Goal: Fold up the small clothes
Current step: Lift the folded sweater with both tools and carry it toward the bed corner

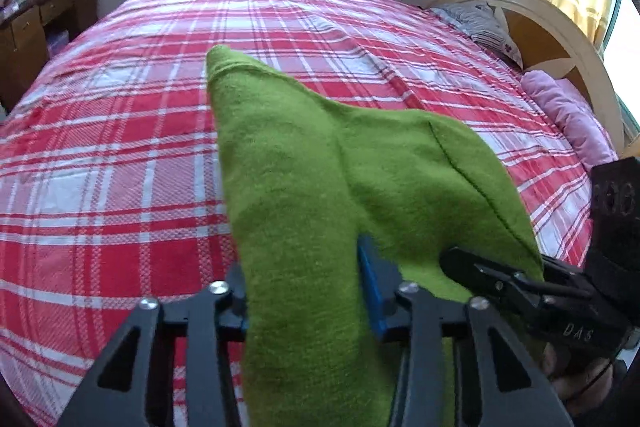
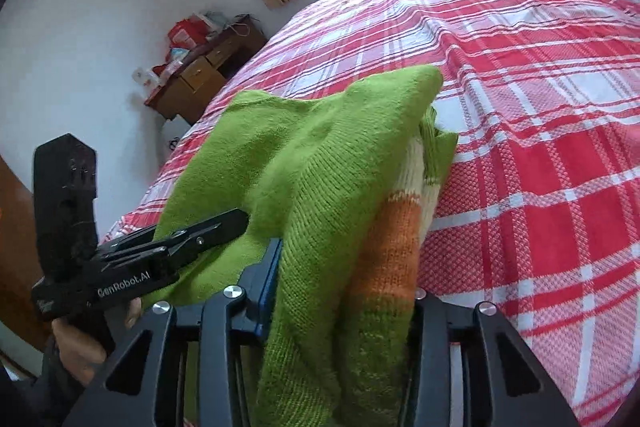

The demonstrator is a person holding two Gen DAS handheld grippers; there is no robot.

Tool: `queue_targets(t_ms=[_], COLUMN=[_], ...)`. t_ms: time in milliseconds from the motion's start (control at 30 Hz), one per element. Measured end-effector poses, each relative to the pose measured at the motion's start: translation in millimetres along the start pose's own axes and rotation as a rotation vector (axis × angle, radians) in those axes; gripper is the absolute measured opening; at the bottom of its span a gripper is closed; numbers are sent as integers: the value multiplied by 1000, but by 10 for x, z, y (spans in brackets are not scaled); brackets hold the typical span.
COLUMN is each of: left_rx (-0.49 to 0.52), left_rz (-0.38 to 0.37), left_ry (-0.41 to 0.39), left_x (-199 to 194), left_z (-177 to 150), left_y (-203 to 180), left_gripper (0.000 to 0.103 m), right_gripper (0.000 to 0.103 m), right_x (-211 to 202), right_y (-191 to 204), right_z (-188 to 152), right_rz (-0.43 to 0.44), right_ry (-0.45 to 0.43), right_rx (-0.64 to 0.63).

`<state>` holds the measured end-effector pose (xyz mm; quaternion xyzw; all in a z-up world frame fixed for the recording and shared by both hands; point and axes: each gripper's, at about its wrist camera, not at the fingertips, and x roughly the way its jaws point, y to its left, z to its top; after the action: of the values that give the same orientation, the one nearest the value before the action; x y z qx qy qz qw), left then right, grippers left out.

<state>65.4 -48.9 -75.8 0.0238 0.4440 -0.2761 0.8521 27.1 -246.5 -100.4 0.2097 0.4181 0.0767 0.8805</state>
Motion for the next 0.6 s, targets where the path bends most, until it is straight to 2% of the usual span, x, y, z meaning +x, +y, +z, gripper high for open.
queue_targets(t_ms=[133,400,600], left_rx=[20,-7,-38], left_rz=[46,102,138], left_ry=[-4,-50,-98], left_x=[-145,-446,-652], left_z=[-58,-140,-188], left_y=[-39,89,219], left_gripper=[38,38,38], right_gripper=[36,36,35], right_x=[-138,-241,-229], right_y=[329,625,928], right_z=[-23,-177,-165], right_rz=[-73,-43,-41], right_ry=[-38,-66,-88], right_rx=[-97,-100,-168])
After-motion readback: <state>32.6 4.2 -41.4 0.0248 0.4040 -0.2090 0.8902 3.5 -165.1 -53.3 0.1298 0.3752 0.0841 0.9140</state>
